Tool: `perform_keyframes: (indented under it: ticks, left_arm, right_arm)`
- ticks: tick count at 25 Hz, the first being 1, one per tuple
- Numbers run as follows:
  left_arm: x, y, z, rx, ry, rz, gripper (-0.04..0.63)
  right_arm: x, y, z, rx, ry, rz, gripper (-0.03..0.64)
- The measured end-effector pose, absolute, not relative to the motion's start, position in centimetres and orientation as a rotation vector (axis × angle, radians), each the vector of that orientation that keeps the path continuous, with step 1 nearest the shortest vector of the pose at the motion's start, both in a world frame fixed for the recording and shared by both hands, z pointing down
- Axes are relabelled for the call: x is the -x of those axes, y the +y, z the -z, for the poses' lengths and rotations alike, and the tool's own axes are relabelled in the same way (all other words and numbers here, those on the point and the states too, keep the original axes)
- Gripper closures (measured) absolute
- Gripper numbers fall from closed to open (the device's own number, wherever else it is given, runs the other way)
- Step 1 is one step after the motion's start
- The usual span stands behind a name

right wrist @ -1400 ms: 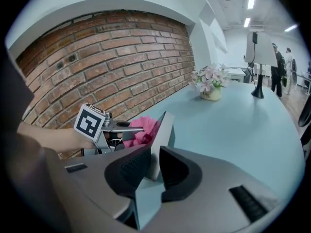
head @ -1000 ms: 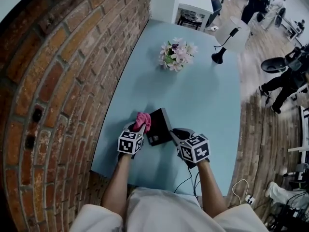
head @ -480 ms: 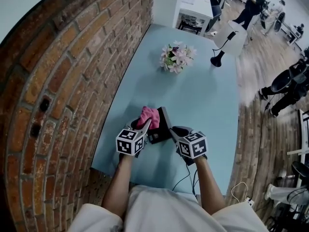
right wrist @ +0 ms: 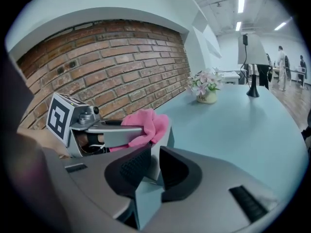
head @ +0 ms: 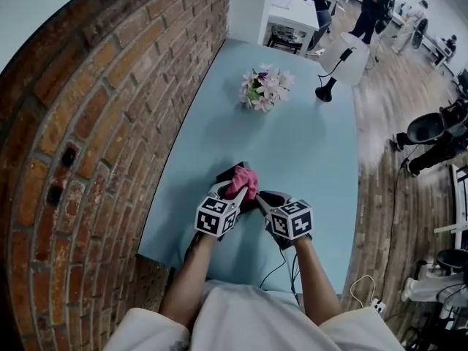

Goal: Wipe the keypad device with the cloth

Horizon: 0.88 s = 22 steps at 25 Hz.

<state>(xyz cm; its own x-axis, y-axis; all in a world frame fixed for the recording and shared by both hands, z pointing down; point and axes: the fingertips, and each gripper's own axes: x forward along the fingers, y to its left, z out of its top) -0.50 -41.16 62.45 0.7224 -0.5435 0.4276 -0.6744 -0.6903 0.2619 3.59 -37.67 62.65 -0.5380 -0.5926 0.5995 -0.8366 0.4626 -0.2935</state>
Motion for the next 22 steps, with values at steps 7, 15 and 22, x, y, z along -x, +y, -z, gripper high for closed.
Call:
perform_keyframes:
  ticks: [7,15,22]
  left_arm:
    - [0.4,-41.1,-63.0,-2.532,-0.954,-0.486,0.456]
    - [1.4,-40.9,-64.1,-2.502,-0.976,-0.485,0.455]
    - [3.1,-40.7,-65.8,-2.438,-0.991,-0.481,0.454]
  right_arm:
    - [-3.4,-37.6,-62.6,-1.167,-2.320,-0.784,0.568]
    - [-3.4,-37.6,-62.6,-1.140,-2.325,-0.789,0.568]
    - [-3.4,-37.6,-62.7,-1.145,-2.343,-0.825,0.568]
